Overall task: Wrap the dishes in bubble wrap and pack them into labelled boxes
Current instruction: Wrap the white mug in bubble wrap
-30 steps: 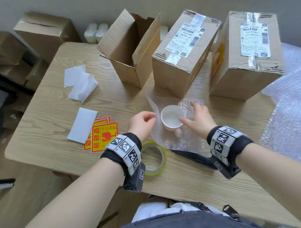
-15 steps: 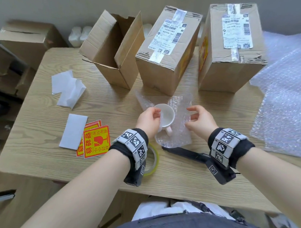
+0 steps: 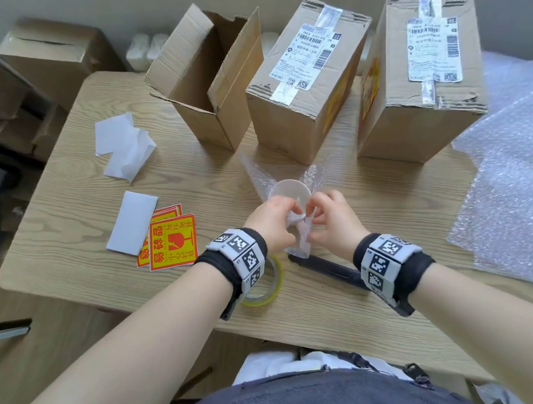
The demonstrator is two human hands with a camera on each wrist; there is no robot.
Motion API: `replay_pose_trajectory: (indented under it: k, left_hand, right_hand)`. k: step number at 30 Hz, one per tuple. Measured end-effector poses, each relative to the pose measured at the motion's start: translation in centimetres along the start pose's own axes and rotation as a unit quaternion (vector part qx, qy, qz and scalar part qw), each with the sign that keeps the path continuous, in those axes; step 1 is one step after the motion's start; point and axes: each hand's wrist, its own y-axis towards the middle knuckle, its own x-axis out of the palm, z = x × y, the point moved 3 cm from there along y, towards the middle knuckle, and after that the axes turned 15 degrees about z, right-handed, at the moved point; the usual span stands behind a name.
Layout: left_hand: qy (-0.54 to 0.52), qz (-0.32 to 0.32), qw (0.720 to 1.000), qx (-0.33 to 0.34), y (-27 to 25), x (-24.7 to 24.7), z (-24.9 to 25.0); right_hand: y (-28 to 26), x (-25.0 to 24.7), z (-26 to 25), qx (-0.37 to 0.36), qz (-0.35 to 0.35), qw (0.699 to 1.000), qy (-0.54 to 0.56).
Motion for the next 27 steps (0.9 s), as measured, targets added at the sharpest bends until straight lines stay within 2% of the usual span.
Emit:
replay_pose_trajectory:
  k: [3, 6, 9, 15, 19, 23, 25, 27]
  left_hand:
    - [-0.026, 0.015, 0.999, -0.013, 0.0, 0.0, -0.3]
    - [-0.029, 0.026, 0.999, -0.014, 0.0, 0.0, -0.5]
    - [-0.018, 0.03, 0.999, -0.004, 0.0, 0.1, -0.5]
    - [-0.02, 0.033, 0.999, -0.005, 0.0, 0.3, -0.9]
    - [-0.037, 0.035, 0.999, -0.012, 0.0, 0.3, -1.1]
    - [-0.042, 0.039, 0.998, -0.015, -0.1, 0.1, -1.7]
    - [-0.022, 0.023, 0.999, -0.016, 0.0, 0.2, -1.9]
    - [-0.003, -0.003, 1.0, -0.031, -0.1, 0.7, -2.1]
  right_hand:
    - [0.3, -0.2, 0.2, 0.021, 0.058, 0.998, -0.013]
    - [0.7, -0.6, 0.9, 0.087, 0.109, 0.99, -0.028]
    - [1.0, -0.3, 1.5, 0.141, 0.114, 0.983, -0.036]
    - [2.1, 0.1, 1.2, 0.167, 0.113, 0.979, -0.017]
    - [1.0, 0.1, 0.9, 0.176, 0.075, 0.981, 0.018]
    - [-0.7, 0.8, 0.6, 0.169, 0.009, 0.983, 0.066]
    - [-1.4, 1.6, 0.4, 0.123, -0.041, 0.991, 0.027]
    - [-2.0, 3.0, 0.0, 0.049, -0.085, 0.992, -0.078]
